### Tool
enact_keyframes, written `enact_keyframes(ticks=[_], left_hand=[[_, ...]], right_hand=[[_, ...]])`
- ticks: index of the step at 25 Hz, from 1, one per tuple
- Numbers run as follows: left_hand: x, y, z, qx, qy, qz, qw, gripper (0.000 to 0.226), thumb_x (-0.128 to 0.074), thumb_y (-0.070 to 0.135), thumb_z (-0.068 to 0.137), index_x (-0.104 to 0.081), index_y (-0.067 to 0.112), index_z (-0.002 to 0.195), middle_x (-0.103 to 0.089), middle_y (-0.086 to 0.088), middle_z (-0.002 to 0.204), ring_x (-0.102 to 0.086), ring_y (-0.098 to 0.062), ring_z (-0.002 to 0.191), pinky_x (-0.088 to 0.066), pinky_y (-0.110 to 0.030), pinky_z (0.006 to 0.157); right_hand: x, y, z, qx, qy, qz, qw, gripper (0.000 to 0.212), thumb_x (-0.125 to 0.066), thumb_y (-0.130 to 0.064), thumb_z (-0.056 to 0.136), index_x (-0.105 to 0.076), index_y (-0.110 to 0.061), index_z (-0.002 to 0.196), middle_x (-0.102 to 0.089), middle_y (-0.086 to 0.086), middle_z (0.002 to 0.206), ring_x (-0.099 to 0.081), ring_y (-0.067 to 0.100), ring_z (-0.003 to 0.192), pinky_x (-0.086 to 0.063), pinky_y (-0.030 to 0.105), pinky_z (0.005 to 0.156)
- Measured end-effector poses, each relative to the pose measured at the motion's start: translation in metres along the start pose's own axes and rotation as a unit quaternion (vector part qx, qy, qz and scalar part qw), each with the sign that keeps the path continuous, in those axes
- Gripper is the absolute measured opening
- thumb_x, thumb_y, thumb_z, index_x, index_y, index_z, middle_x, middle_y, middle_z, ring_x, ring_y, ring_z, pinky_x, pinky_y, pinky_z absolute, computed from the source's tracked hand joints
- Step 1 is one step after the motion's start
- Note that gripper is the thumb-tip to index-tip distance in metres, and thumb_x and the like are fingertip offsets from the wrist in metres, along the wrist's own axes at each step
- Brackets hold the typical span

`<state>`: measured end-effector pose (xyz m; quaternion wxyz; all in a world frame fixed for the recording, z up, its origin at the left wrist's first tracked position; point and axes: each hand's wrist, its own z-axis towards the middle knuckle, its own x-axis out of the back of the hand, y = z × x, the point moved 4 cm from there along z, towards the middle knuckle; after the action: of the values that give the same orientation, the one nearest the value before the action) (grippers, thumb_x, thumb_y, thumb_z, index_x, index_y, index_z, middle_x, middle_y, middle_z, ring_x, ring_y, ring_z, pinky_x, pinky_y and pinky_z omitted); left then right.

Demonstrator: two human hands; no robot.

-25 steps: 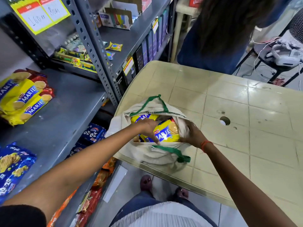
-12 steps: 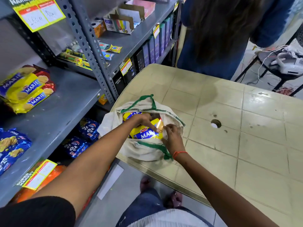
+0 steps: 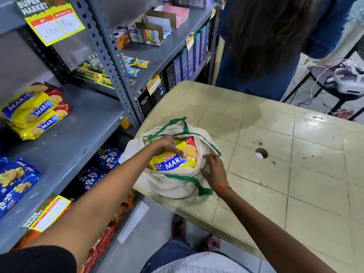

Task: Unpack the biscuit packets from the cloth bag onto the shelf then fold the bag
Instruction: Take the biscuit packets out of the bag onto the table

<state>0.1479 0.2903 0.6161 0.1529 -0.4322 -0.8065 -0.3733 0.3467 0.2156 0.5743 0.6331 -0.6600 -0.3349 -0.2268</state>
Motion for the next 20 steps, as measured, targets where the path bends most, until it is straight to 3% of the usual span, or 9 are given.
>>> enact_keyframes(ticks=[3, 5, 8, 11, 13, 15, 17, 18, 20], left_hand=[[0.048, -0.005, -0.008, 0.007, 0.074, 0.095, 0.993, 0.065, -0.086, 0.049, 0.054, -0.058, 0.009, 0.098, -0.050, -0.003, 0.093, -0.049, -0.020, 0.082, -0.044, -0.032, 0.073], [0.078, -0.005, -0.025, 0.037, 0.119, 0.174, 0.977, 0.064, -0.083, 0.056, 0.053, -0.050, 0.008, 0.081, -0.052, -0.007, 0.088, -0.050, -0.023, 0.078, -0.038, -0.030, 0.066], [0.102, 0.008, -0.043, 0.054, 0.157, 0.211, 0.963, 0.065, -0.080, 0.061, 0.053, -0.047, 0.008, 0.068, -0.056, -0.009, 0.085, -0.052, -0.025, 0.073, -0.037, -0.029, 0.060], [0.085, 0.022, -0.038, 0.060, 0.082, 0.075, 0.992, 0.082, -0.079, 0.060, 0.057, -0.057, -0.002, 0.107, -0.060, -0.012, 0.103, -0.061, -0.029, 0.094, -0.048, -0.034, 0.073], [0.053, 0.038, -0.032, 0.052, 0.037, -0.020, 0.998, 0.088, -0.076, 0.062, 0.060, -0.054, 0.001, 0.118, -0.063, -0.011, 0.112, -0.062, -0.030, 0.105, -0.049, -0.038, 0.081], [0.018, 0.057, -0.020, 0.045, 0.006, -0.104, 0.994, 0.079, -0.076, 0.062, 0.061, -0.058, 0.004, 0.112, -0.071, -0.014, 0.104, -0.068, -0.022, 0.094, -0.054, -0.033, 0.080], [-0.010, 0.081, -0.010, 0.034, 0.006, -0.171, 0.985, 0.055, -0.075, 0.054, 0.068, -0.060, 0.006, 0.091, -0.072, -0.007, 0.073, -0.067, -0.011, 0.061, -0.055, -0.019, 0.053], [-0.025, 0.091, -0.003, 0.022, 0.015, -0.189, 0.982, 0.051, -0.075, 0.050, 0.071, -0.060, 0.005, 0.087, -0.070, -0.007, 0.069, -0.063, -0.011, 0.053, -0.050, -0.017, 0.045], [-0.054, 0.112, 0.012, -0.022, 0.004, -0.217, 0.976, 0.047, -0.075, 0.041, 0.075, -0.063, 0.000, 0.095, -0.070, -0.015, 0.085, -0.063, -0.018, 0.060, -0.057, -0.030, 0.060]], right_hand=[[-0.004, 0.014, 0.011, -0.076, -0.081, -0.039, 0.993, 0.043, -0.067, -0.013, 0.078, -0.057, -0.003, 0.120, -0.052, 0.021, 0.128, -0.050, 0.034, 0.117, -0.040, 0.033, 0.099], [-0.003, 0.013, 0.014, -0.095, -0.097, -0.035, 0.990, 0.039, -0.063, -0.015, 0.081, -0.060, -0.002, 0.118, -0.055, 0.023, 0.127, -0.052, 0.034, 0.117, -0.040, 0.032, 0.097], [0.006, 0.000, 0.016, -0.100, -0.015, 0.021, 0.995, 0.034, -0.058, -0.024, 0.082, -0.066, 0.000, 0.104, -0.067, 0.020, 0.109, -0.061, 0.031, 0.101, -0.045, 0.028, 0.084], [0.014, -0.025, 0.012, -0.138, -0.010, 0.214, 0.967, 0.029, -0.057, -0.026, 0.089, -0.066, 0.002, 0.088, -0.063, 0.010, 0.083, -0.057, 0.020, 0.079, -0.043, 0.011, 0.059], [0.018, -0.032, 0.009, -0.169, -0.029, 0.380, 0.909, 0.031, -0.050, -0.029, 0.094, -0.064, -0.003, 0.087, -0.063, 0.010, 0.081, -0.059, 0.020, 0.077, -0.050, 0.014, 0.064], [0.032, -0.024, 0.002, -0.212, 0.014, 0.468, 0.858, 0.028, -0.047, -0.032, 0.095, -0.062, -0.008, 0.092, -0.063, 0.006, 0.080, -0.062, 0.017, 0.075, -0.056, 0.024, 0.064], [0.047, -0.007, -0.004, -0.226, 0.039, 0.486, 0.843, 0.026, -0.051, -0.032, 0.093, -0.060, -0.010, 0.102, -0.065, 0.005, 0.089, -0.064, 0.017, 0.081, -0.057, 0.030, 0.066], [0.054, 0.002, -0.008, -0.229, 0.038, 0.488, 0.841, 0.027, -0.054, -0.030, 0.091, -0.059, -0.010, 0.109, -0.066, 0.006, 0.096, -0.064, 0.020, 0.085, -0.056, 0.034, 0.070], [0.064, 0.025, -0.010, -0.244, 0.063, 0.476, 0.843, 0.033, -0.060, -0.021, 0.088, -0.056, -0.006, 0.118, -0.066, 0.013, 0.107, -0.064, 0.025, 0.089, -0.055, 0.042, 0.079]])
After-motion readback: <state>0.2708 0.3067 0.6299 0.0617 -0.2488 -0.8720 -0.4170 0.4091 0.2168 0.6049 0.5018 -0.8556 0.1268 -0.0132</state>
